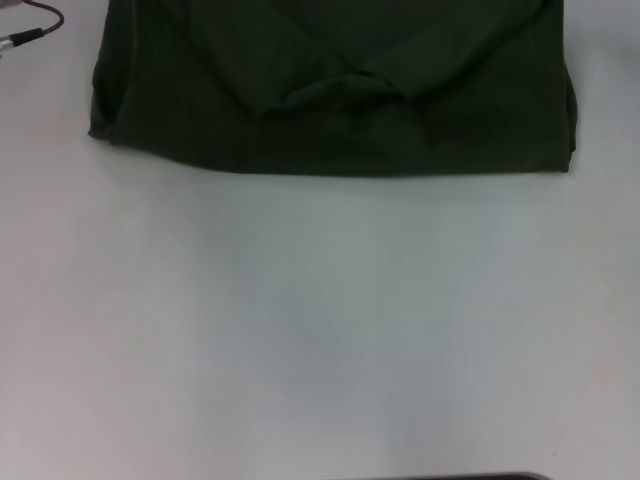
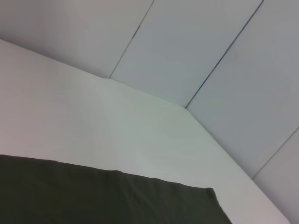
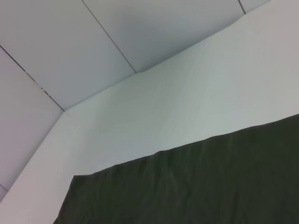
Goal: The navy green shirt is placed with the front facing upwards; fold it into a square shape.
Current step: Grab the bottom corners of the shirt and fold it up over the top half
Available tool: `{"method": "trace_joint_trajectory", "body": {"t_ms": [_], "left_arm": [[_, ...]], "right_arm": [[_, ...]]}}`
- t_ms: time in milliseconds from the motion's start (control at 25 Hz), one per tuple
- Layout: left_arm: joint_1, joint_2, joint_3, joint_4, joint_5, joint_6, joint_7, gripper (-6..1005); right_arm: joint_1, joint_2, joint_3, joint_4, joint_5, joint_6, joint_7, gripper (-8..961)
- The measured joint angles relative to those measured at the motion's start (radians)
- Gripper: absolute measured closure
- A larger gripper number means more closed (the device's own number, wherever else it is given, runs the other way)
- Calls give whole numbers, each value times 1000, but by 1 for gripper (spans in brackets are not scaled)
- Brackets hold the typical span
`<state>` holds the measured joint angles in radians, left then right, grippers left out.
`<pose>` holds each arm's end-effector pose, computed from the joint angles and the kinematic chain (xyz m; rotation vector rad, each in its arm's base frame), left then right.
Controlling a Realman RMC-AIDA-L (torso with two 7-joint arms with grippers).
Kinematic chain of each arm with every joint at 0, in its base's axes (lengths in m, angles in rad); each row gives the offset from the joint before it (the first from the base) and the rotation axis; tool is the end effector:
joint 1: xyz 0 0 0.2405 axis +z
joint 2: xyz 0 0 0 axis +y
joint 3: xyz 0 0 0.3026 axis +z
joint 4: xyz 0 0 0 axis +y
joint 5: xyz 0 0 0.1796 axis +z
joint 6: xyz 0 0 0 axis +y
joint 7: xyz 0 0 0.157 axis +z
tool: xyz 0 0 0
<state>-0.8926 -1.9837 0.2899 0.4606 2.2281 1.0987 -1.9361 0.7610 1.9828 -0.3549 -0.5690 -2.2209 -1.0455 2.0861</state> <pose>-0.2350 0.4767 0.0154 -2.1431 -1.2667 -0.7778 0.2960 0.4555 0.0401 -1.9254 1.4085 0.7106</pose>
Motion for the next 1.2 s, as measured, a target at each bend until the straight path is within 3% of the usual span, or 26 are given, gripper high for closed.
{"method": "trace_joint_trajectory", "body": {"t_ms": [200,320,400,480,760,1160,1200], "left_arm": [[4,-17,-1,-2,-6,-59,-5,997],[26,-52,-2,6,-34,-119,12,996],[33,-61,-1,8,-45,-132,19,996],[45,-71,-1,4,-71,-150,35,938],[69,-75,-3,-6,-109,-179,36,717],[85,-88,-1,11,-129,-170,39,499],[85,-88,-1,12,-129,-164,39,451]], "right_arm": [[1,5,-4,0,0,12,0,865],[6,14,-17,11,0,36,0,839],[9,16,-23,17,0,41,-1,822],[15,20,-35,24,0,52,-7,805],[42,32,-81,29,0,101,-2,745],[49,35,-85,34,34,113,24,284],[46,34,-85,33,35,114,29,276]]}}
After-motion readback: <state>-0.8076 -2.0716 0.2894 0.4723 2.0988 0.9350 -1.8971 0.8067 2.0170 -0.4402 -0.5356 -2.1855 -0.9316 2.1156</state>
